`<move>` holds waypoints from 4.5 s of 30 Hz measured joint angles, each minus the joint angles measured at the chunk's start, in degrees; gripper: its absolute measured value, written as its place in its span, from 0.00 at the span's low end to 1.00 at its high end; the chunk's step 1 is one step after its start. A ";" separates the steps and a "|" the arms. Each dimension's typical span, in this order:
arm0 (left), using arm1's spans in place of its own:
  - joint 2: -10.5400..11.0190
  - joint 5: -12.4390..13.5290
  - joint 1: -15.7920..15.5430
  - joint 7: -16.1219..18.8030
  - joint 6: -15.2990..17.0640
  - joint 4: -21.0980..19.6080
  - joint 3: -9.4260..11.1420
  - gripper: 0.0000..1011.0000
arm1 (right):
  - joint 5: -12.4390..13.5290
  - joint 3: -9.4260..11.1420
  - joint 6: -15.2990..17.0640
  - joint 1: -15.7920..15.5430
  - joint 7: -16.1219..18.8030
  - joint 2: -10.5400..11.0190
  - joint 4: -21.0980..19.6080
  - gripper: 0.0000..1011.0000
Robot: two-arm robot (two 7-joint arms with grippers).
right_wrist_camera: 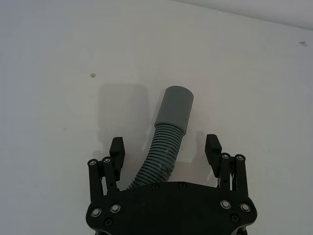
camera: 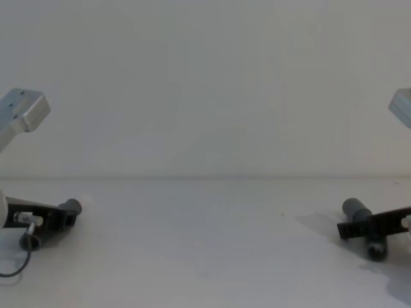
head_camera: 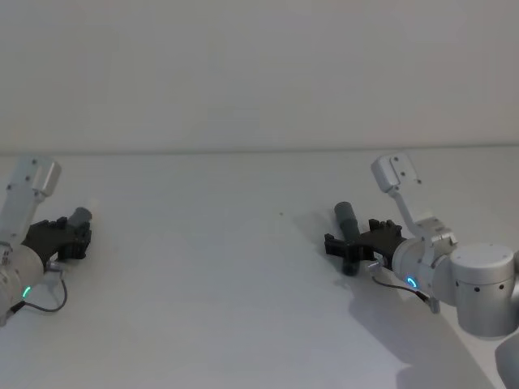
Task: Use both hands to pick up one end of the pipe from the table, align the ends, and insert them.
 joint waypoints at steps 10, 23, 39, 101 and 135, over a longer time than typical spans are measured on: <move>0.01 0.21 -0.10 -0.76 -0.83 0.14 0.19 0.33 | 0.00 0.00 0.00 0.00 0.00 0.00 0.00 0.99; 0.16 0.45 -1.02 -3.87 -4.02 -0.08 0.90 0.33 | -0.17 0.00 -0.04 -0.02 0.00 0.00 -0.14 0.99; -0.09 0.00 -2.73 -9.03 -5.59 -1.29 1.92 0.33 | -0.63 -0.06 -0.20 -0.03 -0.01 0.04 -0.56 0.82; 5.59 -3.24 -12.95 -40.12 -22.88 2.01 11.38 0.33 | -4.96 -6.21 -11.01 6.81 18.61 12.80 -5.68 0.24; 8.83 1.24 -15.60 -44.44 -30.16 1.48 16.90 0.33 | -8.18 -12.85 -19.48 11.26 31.48 23.32 -10.19 0.24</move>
